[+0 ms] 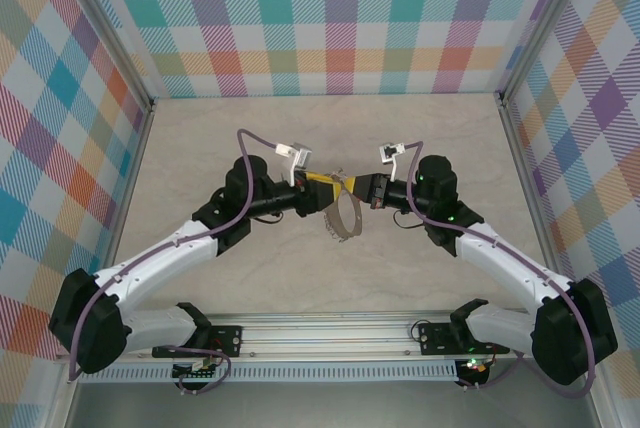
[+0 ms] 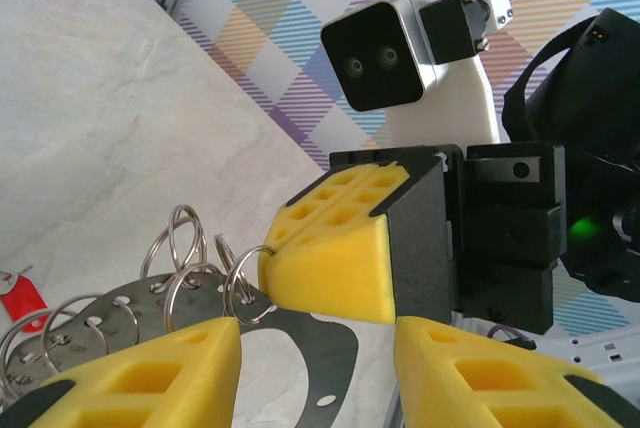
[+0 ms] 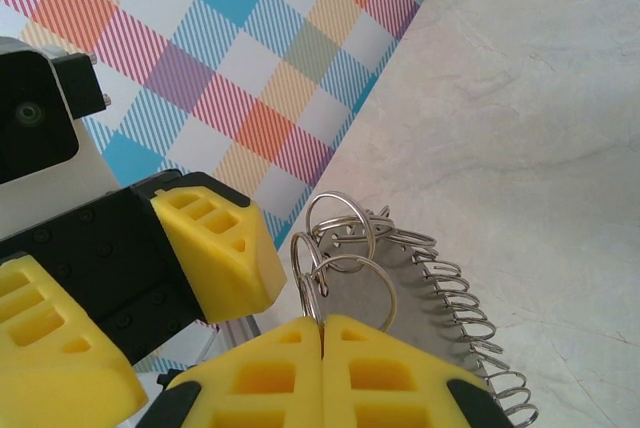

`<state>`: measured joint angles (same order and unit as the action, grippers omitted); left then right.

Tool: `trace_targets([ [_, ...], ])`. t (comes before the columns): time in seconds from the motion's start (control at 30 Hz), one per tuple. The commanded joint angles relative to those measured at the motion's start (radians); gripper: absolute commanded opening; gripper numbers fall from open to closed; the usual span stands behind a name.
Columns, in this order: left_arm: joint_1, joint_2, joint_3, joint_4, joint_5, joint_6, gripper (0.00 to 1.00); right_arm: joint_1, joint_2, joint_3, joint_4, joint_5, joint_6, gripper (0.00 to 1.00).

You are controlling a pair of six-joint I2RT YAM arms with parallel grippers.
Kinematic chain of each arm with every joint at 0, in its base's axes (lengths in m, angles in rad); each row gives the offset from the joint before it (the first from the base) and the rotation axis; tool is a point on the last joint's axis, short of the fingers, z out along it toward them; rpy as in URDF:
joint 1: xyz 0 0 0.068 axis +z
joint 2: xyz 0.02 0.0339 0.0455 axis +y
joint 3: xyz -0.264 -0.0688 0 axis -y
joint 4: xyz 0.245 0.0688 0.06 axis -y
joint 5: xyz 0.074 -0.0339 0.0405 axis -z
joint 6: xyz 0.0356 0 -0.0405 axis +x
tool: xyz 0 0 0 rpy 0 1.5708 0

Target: Put the keys on the keyring

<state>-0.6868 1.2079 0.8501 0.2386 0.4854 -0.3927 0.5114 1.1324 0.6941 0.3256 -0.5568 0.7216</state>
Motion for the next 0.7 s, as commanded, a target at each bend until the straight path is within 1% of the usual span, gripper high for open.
trace_targets([
  [0.0, -0.009, 0.013, 0.042, 0.014, -0.008, 0.027, 0.44, 0.008, -0.014, 0.032, 0.026, -0.002, 0.009, 0.00],
  [0.5, -0.010, 0.057, 0.062, 0.014, -0.019, 0.041, 0.42, 0.008, -0.025, 0.025, 0.027, -0.006, 0.015, 0.00],
  [0.67, -0.010, 0.070, 0.065, 0.024, -0.021, 0.039, 0.39, 0.009, -0.028, 0.025, 0.031, -0.009, 0.018, 0.00],
])
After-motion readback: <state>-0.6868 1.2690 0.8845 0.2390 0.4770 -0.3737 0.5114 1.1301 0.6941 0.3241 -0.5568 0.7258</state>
